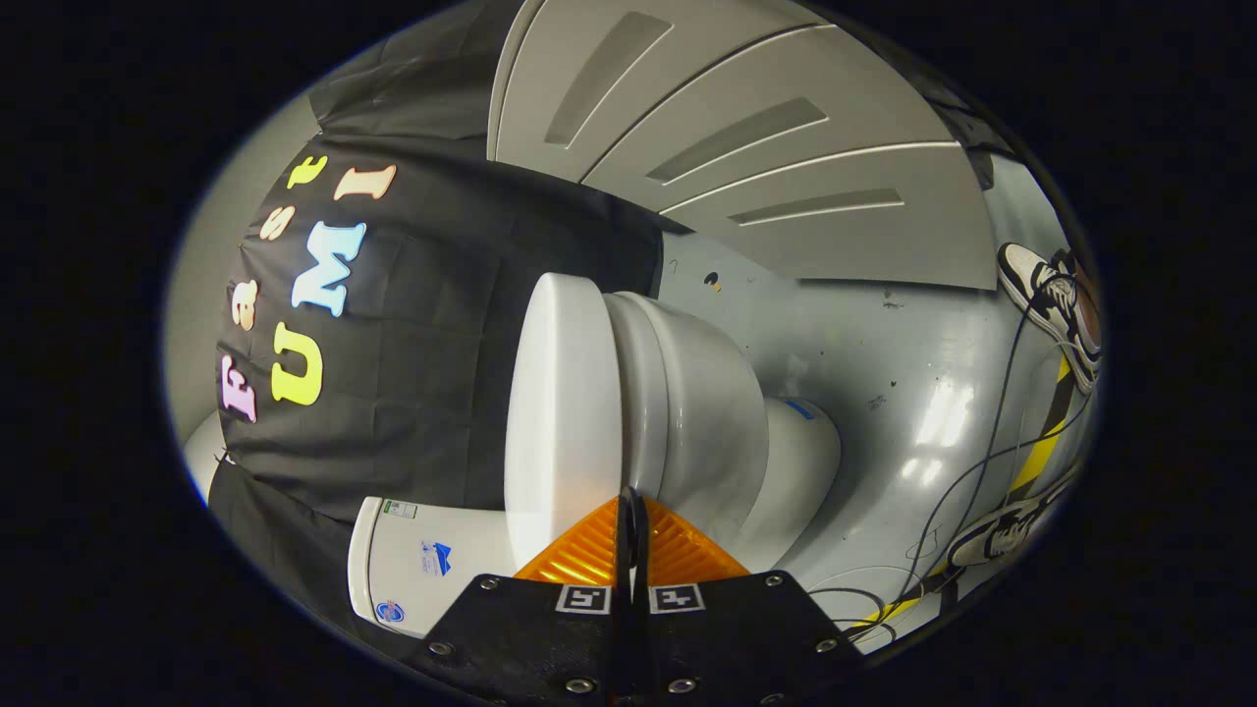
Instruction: Open the toilet lid.
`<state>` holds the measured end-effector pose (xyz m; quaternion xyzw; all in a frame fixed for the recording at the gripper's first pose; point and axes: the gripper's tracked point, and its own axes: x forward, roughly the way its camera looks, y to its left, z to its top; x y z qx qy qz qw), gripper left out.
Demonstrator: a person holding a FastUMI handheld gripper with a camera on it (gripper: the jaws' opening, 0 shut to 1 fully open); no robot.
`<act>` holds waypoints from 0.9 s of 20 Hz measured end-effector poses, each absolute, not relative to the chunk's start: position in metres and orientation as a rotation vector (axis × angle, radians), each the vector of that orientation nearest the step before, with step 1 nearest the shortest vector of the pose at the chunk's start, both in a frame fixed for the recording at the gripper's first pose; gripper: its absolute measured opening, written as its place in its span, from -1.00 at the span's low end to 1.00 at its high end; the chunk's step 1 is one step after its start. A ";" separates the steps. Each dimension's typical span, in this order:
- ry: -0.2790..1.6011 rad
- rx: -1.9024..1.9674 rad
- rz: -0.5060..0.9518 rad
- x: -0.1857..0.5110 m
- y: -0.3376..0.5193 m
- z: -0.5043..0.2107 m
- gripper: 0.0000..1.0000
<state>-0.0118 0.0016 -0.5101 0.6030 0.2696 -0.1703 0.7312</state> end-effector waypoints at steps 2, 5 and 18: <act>0.607 1.311 -0.383 -0.013 0.003 -0.507 -1.00; 0.614 1.287 -0.427 -0.012 0.003 -0.499 -1.00; 0.603 0.896 -0.437 0.003 0.026 -0.397 -1.00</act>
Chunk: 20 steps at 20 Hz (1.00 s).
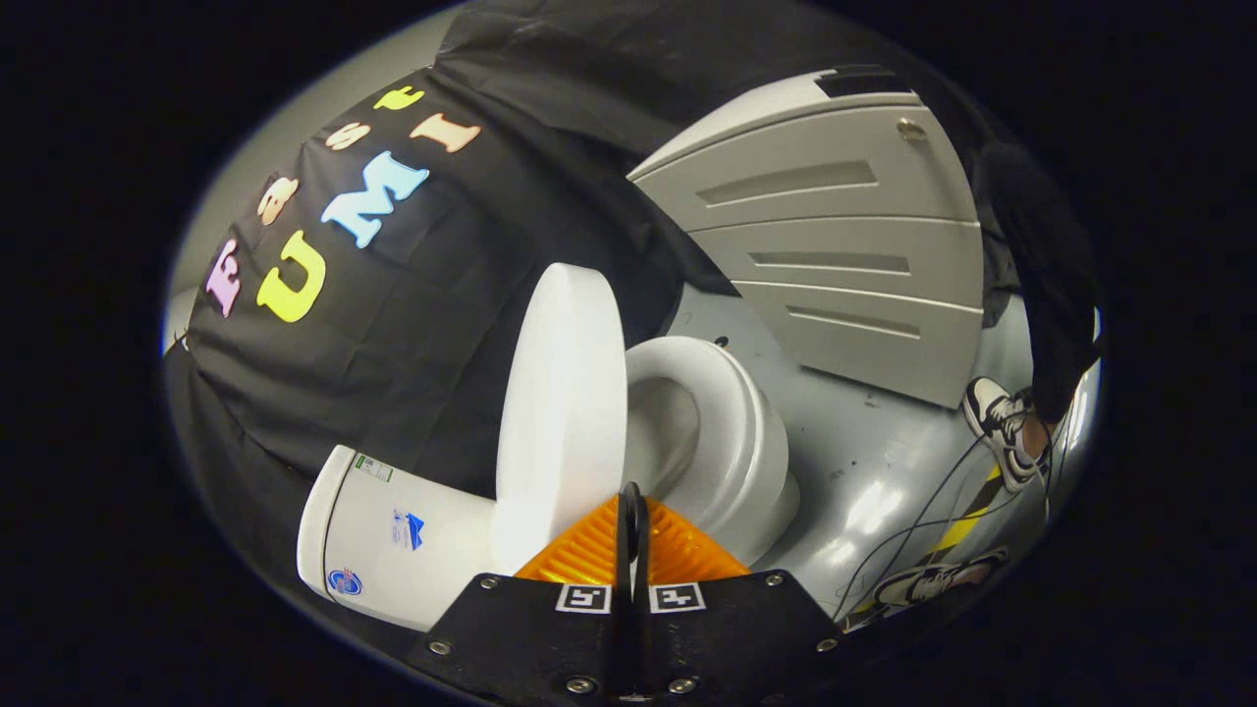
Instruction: Open the toilet lid.
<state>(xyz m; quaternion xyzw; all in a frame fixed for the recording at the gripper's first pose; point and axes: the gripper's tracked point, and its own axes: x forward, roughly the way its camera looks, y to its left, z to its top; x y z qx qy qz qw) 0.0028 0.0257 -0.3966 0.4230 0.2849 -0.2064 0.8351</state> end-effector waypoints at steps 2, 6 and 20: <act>0.605 0.803 -0.424 0.005 0.032 -0.384 -1.00; 0.603 0.650 -0.401 0.011 0.044 -0.360 -1.00; 0.583 0.241 -0.332 0.029 0.098 -0.297 -1.00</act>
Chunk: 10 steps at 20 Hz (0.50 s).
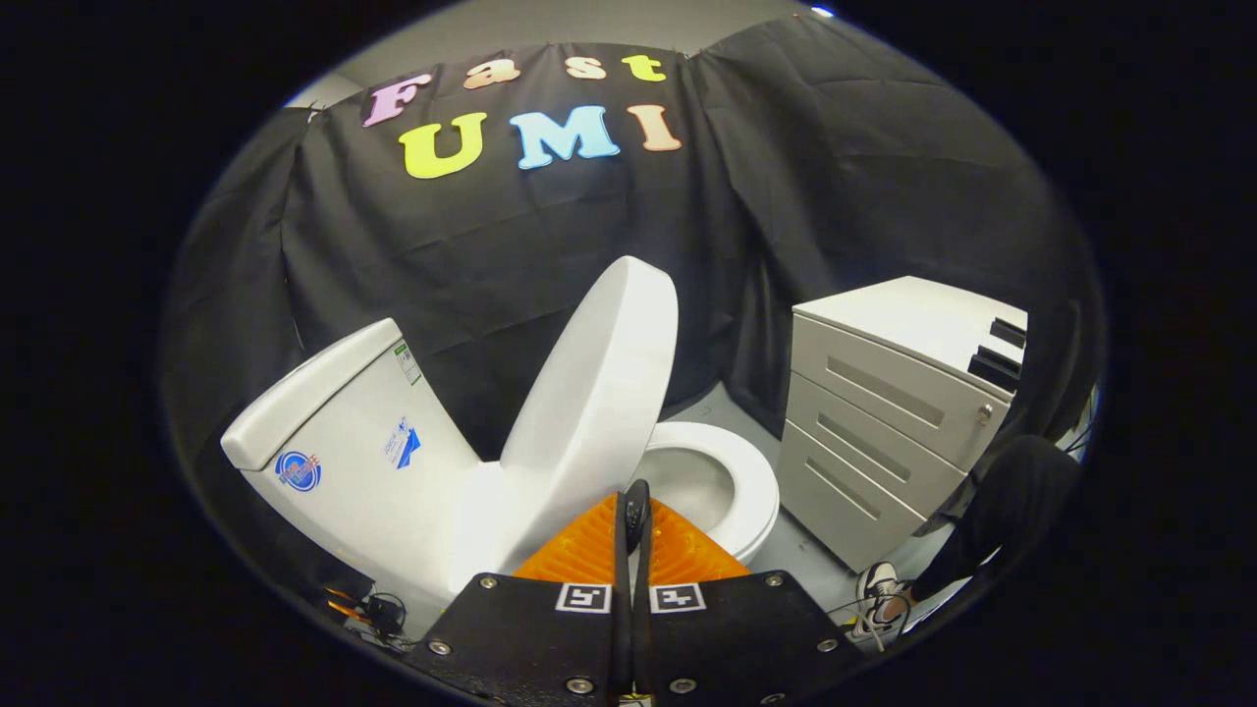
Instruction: Open the toilet lid.
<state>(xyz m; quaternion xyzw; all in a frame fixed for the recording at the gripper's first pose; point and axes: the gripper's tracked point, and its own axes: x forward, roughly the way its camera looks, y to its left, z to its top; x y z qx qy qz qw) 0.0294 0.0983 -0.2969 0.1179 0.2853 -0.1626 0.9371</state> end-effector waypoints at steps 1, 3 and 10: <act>0.578 0.218 -0.325 0.031 0.104 -0.292 -1.00; 0.571 0.171 -0.315 0.035 0.115 -0.283 -1.00; 0.546 0.028 -0.276 0.045 0.157 -0.257 -1.00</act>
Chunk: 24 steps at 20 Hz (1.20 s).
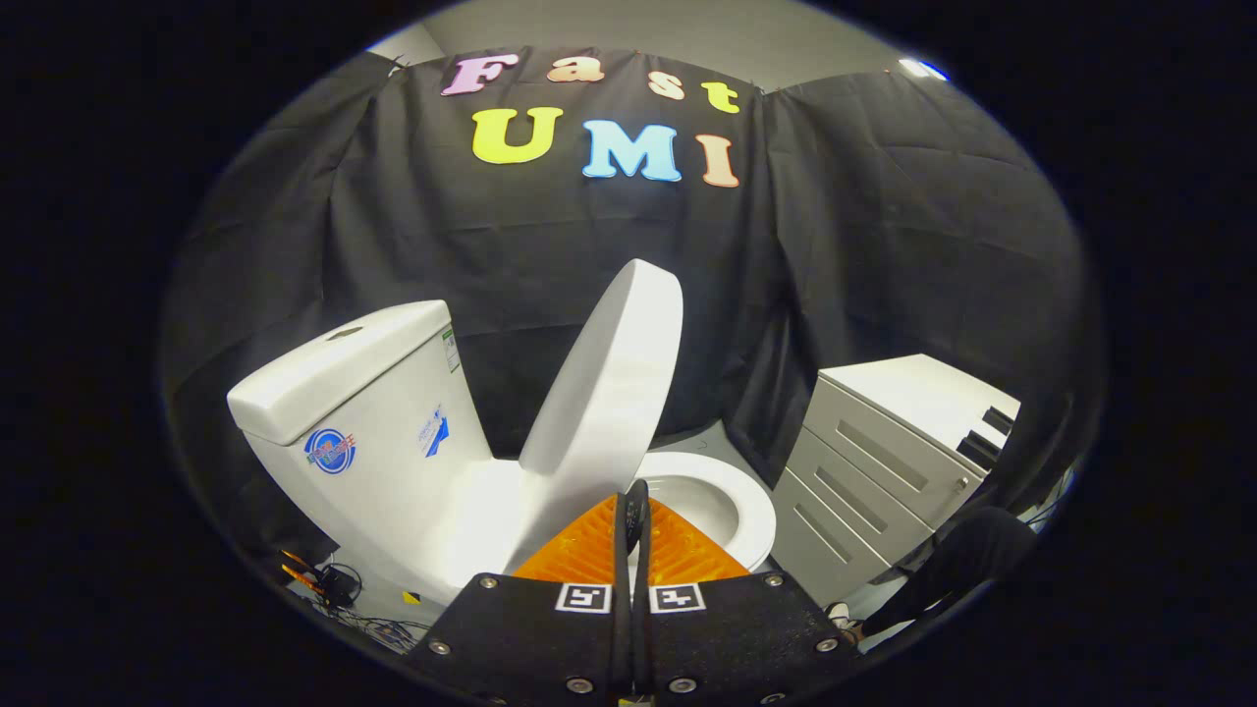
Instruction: Open the toilet lid.
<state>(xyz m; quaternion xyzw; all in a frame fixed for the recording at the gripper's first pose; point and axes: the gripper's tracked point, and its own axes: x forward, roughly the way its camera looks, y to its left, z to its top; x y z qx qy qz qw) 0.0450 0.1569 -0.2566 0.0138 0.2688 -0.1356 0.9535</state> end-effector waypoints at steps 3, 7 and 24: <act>0.538 -0.019 -0.253 0.050 0.175 -0.247 -1.00; 0.520 -0.057 -0.218 0.058 0.203 -0.237 -1.00; 0.454 -0.200 -0.020 0.076 0.317 -0.225 -1.00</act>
